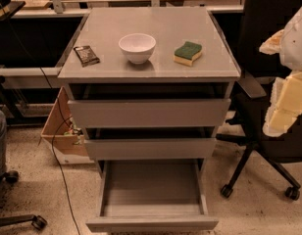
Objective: Close bottom drawer
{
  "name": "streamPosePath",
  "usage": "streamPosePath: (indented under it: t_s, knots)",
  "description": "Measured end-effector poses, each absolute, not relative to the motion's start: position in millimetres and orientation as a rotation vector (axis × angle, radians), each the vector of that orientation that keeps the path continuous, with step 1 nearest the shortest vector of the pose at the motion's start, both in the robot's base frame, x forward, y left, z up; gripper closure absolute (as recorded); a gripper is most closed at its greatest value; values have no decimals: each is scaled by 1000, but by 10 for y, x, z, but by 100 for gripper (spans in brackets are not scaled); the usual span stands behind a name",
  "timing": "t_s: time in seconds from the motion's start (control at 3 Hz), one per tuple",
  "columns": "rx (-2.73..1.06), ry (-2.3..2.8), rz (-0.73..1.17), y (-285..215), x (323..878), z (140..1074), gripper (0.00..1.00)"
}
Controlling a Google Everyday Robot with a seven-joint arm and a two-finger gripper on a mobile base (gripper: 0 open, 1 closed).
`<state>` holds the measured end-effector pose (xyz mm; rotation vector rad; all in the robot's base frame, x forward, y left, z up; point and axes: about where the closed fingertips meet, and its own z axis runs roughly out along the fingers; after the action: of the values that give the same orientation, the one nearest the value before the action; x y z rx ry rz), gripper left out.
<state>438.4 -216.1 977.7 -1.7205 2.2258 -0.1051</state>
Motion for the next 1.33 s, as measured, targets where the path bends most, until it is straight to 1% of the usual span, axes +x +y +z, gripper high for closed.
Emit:
streamPosePath:
  t_s: [0.33, 0.67, 1.33]
  knots:
    - [-1717, 2220, -110, -2157, 4386, 9773, 0]
    - [-1729, 2204, -83, -2163, 4391, 9410, 0]
    - [-1789, 2137, 122, -2132, 4408, 7773, 0]
